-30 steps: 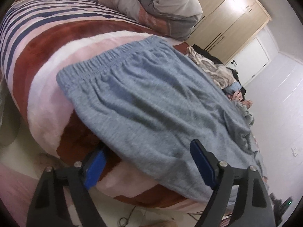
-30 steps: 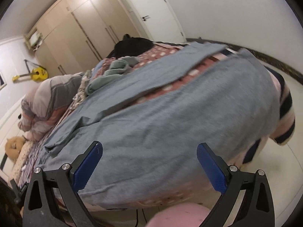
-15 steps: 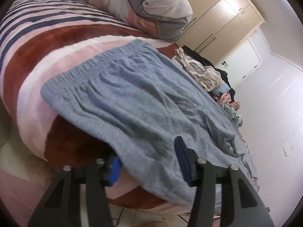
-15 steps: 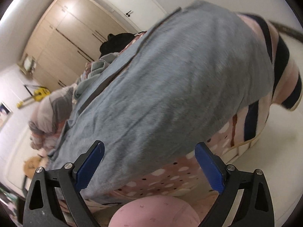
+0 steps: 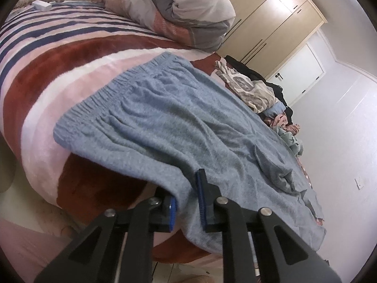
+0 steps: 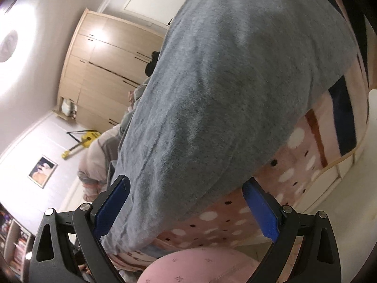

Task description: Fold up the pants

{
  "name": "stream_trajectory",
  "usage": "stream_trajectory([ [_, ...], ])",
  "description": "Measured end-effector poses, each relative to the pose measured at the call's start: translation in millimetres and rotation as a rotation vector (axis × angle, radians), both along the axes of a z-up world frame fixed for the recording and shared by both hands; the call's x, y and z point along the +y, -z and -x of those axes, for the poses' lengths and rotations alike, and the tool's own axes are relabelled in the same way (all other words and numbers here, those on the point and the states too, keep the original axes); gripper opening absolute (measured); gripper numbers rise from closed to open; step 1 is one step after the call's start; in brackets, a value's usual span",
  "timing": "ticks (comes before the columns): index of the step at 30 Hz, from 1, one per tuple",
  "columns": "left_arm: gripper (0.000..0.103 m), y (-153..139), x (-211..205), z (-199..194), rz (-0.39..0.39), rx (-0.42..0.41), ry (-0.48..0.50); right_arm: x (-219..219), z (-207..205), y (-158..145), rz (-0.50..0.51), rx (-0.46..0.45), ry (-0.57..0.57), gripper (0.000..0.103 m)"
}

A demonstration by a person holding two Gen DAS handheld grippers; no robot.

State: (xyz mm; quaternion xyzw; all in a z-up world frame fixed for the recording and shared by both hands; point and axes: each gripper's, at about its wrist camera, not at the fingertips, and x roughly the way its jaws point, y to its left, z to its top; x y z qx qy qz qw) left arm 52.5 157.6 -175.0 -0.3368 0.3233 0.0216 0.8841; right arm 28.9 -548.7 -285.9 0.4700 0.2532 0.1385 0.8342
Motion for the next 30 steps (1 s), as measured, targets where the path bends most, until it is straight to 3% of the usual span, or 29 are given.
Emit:
stream_trajectory([
  [4,0.012,0.8,0.8,-0.3,0.010,-0.004,-0.005,-4.3,1.9,0.0,-0.023,-0.024,0.022,0.085],
  [7,0.010,-1.0,1.0,1.2,0.010,-0.017,-0.004,-3.3,4.3,-8.8,-0.011,-0.044,0.041,0.073],
  [10,0.009,-5.8,2.7,4.2,0.020,-0.045,-0.010,-0.7,7.3,-20.9,0.043,-0.032,0.061,0.052],
  [12,0.008,-9.1,3.8,5.3,0.025,-0.057,-0.014,2.8,6.7,-30.6,0.119,0.008,0.091,0.025],
  [15,0.008,-14.6,3.6,6.9,0.023,-0.075,-0.018,8.2,5.6,-43.8,0.152,0.014,0.113,0.010],
  [21,0.006,-33.8,4.6,12.5,0.013,-0.130,-0.019,10.7,16.0,-87.3,0.209,-0.076,0.135,0.006],
  [30,0.006,-77.9,5.6,1.2,-0.040,-0.223,0.016,23.0,-12.3,-165.6,0.379,-0.133,0.086,0.005],
])
